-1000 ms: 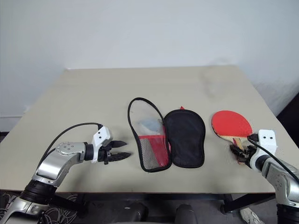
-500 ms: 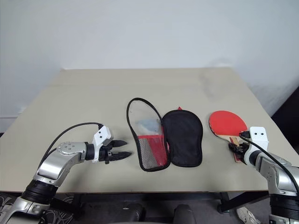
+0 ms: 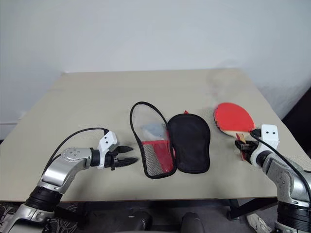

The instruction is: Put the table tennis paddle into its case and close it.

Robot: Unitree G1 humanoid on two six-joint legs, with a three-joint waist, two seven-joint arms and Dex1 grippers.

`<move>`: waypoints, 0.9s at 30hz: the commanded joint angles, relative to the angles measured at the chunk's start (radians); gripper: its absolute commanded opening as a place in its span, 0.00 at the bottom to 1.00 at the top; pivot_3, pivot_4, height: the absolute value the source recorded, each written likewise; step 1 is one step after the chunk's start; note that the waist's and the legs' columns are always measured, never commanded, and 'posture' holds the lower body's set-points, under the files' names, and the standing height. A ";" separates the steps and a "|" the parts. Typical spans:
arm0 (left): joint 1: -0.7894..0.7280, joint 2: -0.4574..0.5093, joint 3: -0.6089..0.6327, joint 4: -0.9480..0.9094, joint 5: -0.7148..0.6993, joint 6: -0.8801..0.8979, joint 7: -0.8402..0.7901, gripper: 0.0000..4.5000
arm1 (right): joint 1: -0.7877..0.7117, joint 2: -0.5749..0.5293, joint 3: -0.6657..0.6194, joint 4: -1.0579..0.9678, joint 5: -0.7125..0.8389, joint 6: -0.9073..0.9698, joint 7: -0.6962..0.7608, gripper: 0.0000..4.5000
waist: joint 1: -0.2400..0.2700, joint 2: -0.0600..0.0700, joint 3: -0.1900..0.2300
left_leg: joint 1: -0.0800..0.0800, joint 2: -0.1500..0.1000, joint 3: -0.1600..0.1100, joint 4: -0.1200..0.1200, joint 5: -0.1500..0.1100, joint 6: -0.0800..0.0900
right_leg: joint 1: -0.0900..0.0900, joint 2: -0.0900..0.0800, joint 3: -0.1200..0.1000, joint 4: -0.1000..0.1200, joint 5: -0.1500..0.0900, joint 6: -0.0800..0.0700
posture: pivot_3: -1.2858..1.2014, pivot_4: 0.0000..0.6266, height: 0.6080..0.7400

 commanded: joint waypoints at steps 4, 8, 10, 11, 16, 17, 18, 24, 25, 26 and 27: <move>-0.056 -0.010 -0.002 0.036 0.015 -0.007 -0.015 0.66 | -0.060 0.131 -0.002 -0.333 0.092 0.139 -0.153 0.25 | 0.001 0.000 0.000 | 0.000 0.001 0.000 0.000 0.000 0.000 | 0.000 0.001 0.000 0.000 0.000 0.000 | 0.52 0.00 1.00; -0.074 -0.015 -0.012 0.062 0.023 -0.016 -0.023 0.66 | -0.075 0.263 0.048 -0.396 0.106 0.225 -0.248 0.25 | 0.000 0.000 0.000 | 0.000 0.001 0.001 0.000 0.000 0.000 | -0.001 0.001 0.001 0.000 0.001 -0.001 | 0.52 0.00 1.00; -0.088 -0.017 -0.020 0.075 0.027 -0.018 -0.030 0.66 | -0.066 0.324 0.069 -0.426 0.116 0.251 -0.274 0.25 | 0.001 0.001 0.000 | 0.000 0.001 0.001 0.000 0.000 0.000 | -0.001 0.001 0.001 0.000 0.001 -0.001 | 0.52 0.00 1.00; -0.093 -0.018 -0.022 0.080 0.029 -0.019 -0.033 0.66 | -0.060 0.343 0.079 -0.438 0.115 0.260 -0.284 0.25 | 0.001 0.001 0.000 | 0.000 0.001 0.001 0.000 0.000 0.000 | -0.001 0.001 0.001 0.000 0.001 -0.001 | 0.52 0.00 1.00; -0.118 -0.030 -0.029 0.114 0.042 -0.028 -0.045 0.66 | -0.007 0.411 0.156 -0.481 0.102 0.281 -0.314 0.25 | 0.000 0.002 0.001 | 0.001 0.001 0.001 -0.001 0.000 0.000 | -0.001 0.001 0.001 0.000 0.001 -0.001 | 0.52 0.00 1.00; -0.122 -0.033 -0.032 0.123 0.046 -0.033 -0.047 0.66 | 0.010 0.419 0.191 -0.483 0.091 0.271 -0.316 0.25 | 0.000 0.002 0.001 | 0.001 0.001 0.001 -0.001 0.000 0.000 | -0.001 0.001 0.002 0.000 0.001 -0.001 | 0.52 0.00 1.00; -0.124 -0.035 -0.035 0.129 0.052 -0.040 -0.050 0.66 | 0.027 0.423 0.221 -0.478 0.079 0.259 -0.316 0.25 | 0.000 0.002 0.001 | 0.001 0.001 0.001 -0.001 0.000 0.000 | -0.001 0.001 0.002 0.000 0.001 -0.001 | 0.52 0.00 1.00; -0.126 -0.050 -0.034 0.134 0.059 -0.046 -0.052 0.66 | 0.084 0.398 0.312 -0.394 -0.002 0.184 -0.311 0.25 | 0.000 0.002 0.001 | 0.001 0.002 0.002 -0.001 0.000 0.000 | -0.001 0.002 0.002 0.000 0.001 -0.001 | 0.52 0.00 1.00; -0.125 -0.050 -0.034 0.133 0.060 -0.046 -0.052 0.66 | 0.088 0.395 0.318 -0.388 -0.010 0.174 -0.308 0.25 | 0.000 0.002 0.001 | 0.001 0.002 0.002 -0.001 0.000 0.000 | -0.001 0.002 0.002 0.000 0.001 -0.001 | 0.52 0.00 1.00; -0.124 -0.050 -0.033 0.131 0.060 -0.046 -0.052 0.66 | 0.089 0.392 0.321 -0.378 -0.016 0.163 -0.305 0.25 | 0.000 0.002 0.001 | 0.001 0.002 0.002 -0.001 0.000 0.000 | -0.001 0.002 0.002 0.000 0.001 -0.001 | 0.52 0.00 1.00; -0.121 -0.049 -0.032 0.128 0.059 -0.045 -0.053 0.66 | 0.086 0.390 0.321 -0.368 -0.025 0.149 -0.305 0.25 | 0.000 0.002 0.001 | 0.001 0.002 0.002 -0.001 0.000 0.000 | -0.001 0.002 0.002 0.000 0.001 -0.001 | 0.52 0.00 1.00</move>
